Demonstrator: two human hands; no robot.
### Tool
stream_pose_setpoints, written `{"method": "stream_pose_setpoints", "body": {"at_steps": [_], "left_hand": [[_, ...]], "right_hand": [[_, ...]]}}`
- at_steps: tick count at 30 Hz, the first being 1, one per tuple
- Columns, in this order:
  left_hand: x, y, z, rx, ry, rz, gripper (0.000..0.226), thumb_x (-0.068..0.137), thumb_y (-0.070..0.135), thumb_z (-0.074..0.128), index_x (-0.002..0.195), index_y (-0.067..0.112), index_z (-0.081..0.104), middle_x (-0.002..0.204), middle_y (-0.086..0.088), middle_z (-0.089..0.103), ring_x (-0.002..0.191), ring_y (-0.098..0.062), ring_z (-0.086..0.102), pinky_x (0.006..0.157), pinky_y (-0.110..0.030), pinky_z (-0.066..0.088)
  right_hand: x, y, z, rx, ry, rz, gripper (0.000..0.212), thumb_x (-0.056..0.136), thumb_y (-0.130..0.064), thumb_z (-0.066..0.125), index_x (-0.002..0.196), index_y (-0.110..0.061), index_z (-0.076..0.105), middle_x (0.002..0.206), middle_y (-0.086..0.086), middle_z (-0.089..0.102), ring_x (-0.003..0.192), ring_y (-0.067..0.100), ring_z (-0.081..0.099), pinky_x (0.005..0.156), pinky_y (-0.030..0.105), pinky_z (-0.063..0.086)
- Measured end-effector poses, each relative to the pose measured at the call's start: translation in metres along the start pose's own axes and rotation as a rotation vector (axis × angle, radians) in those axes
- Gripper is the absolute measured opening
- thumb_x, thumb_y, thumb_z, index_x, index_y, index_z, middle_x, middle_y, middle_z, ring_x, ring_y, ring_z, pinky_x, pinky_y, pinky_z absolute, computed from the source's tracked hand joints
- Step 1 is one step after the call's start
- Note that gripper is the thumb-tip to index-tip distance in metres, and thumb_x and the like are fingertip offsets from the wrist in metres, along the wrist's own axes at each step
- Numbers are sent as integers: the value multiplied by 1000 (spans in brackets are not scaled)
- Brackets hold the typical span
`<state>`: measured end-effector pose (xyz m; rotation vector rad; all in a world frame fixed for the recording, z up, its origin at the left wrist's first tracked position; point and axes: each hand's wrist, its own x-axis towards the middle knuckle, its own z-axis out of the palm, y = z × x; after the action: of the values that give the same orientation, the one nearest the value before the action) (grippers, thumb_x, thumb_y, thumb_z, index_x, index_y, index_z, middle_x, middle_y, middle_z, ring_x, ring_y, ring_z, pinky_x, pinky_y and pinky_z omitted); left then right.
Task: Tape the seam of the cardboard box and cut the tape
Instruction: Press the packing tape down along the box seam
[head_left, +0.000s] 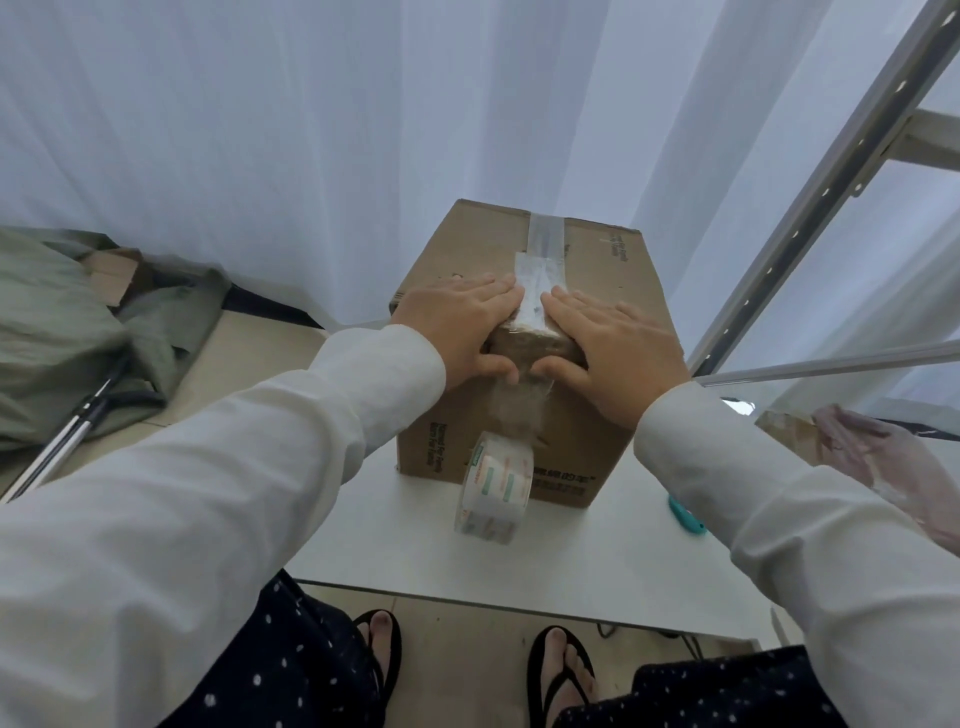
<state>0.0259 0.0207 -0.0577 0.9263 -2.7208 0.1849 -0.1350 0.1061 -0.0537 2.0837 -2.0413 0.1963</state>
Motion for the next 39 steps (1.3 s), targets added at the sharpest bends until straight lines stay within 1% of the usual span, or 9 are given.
{"method": "stream_pose_setpoints", "body": {"at_steps": [4, 8, 12, 21, 25, 27, 31, 36, 39], "left_hand": [[0, 4, 2, 2, 30, -34, 80, 80, 61, 47, 146, 23, 21, 154, 7, 23, 141, -12, 21, 111, -31, 22], [0, 1, -3, -13, -2, -2, 79, 82, 60, 46, 147, 24, 18, 155, 8, 20, 141, -11, 19, 111, -32, 25], [-2, 0, -2, -23, -1, -3, 75, 85, 55, 46, 147, 23, 17, 155, 7, 18, 142, -11, 18, 112, -31, 22], [-2, 6, -1, 13, 105, -3, 69, 87, 58, 40, 145, 24, 24, 153, 8, 26, 140, -11, 24, 103, -31, 35], [-5, 3, 3, -19, 77, -19, 74, 83, 60, 46, 145, 27, 24, 153, 10, 25, 140, -10, 22, 109, -32, 27], [-3, 4, 7, -6, 91, -13, 73, 83, 57, 50, 144, 25, 27, 152, 8, 28, 139, -11, 25, 111, -32, 25], [-3, 6, 7, 5, 101, -23, 70, 83, 55, 51, 142, 24, 33, 149, 5, 35, 136, -16, 34, 107, -34, 31], [-6, 8, 4, -2, 72, -24, 73, 84, 53, 51, 145, 23, 25, 152, 6, 28, 140, -15, 25, 112, -32, 22], [-6, 8, 3, -15, 55, -24, 74, 85, 50, 52, 146, 22, 22, 153, 5, 25, 141, -13, 21, 113, -29, 17]], "right_hand": [[-1, -3, 3, 3, 16, 12, 66, 87, -56, 40, 143, -26, 22, 152, -5, 27, 139, 13, 24, 113, 36, 17], [-3, 2, -5, 13, -69, -37, 79, 80, -59, 50, 144, -27, 17, 153, -5, 21, 140, 13, 20, 114, 36, 14], [-1, 5, -6, 37, -71, -55, 74, 82, -52, 54, 144, -29, 19, 153, -6, 23, 140, 13, 20, 114, 35, 14], [4, 15, -13, 147, -122, -67, 69, 83, -48, 56, 142, -31, 24, 151, -10, 26, 139, 11, 21, 112, 34, 16], [3, 9, -8, 142, -57, -24, 73, 79, -57, 54, 141, -30, 27, 150, -7, 30, 137, 15, 27, 111, 40, 22], [4, 5, -2, 82, -20, -23, 69, 82, -54, 53, 141, -28, 28, 150, -5, 31, 138, 15, 27, 112, 38, 21], [3, 2, 0, 71, -1, -26, 64, 86, -47, 52, 141, -26, 29, 150, -3, 31, 138, 16, 27, 112, 35, 21], [-2, 3, 1, 28, -29, -43, 75, 82, -50, 56, 144, -25, 20, 153, -3, 25, 140, 15, 22, 114, 35, 15], [-2, 3, 2, 26, -22, -33, 75, 82, -49, 56, 144, -27, 20, 152, -4, 25, 140, 15, 22, 114, 35, 15]]}}
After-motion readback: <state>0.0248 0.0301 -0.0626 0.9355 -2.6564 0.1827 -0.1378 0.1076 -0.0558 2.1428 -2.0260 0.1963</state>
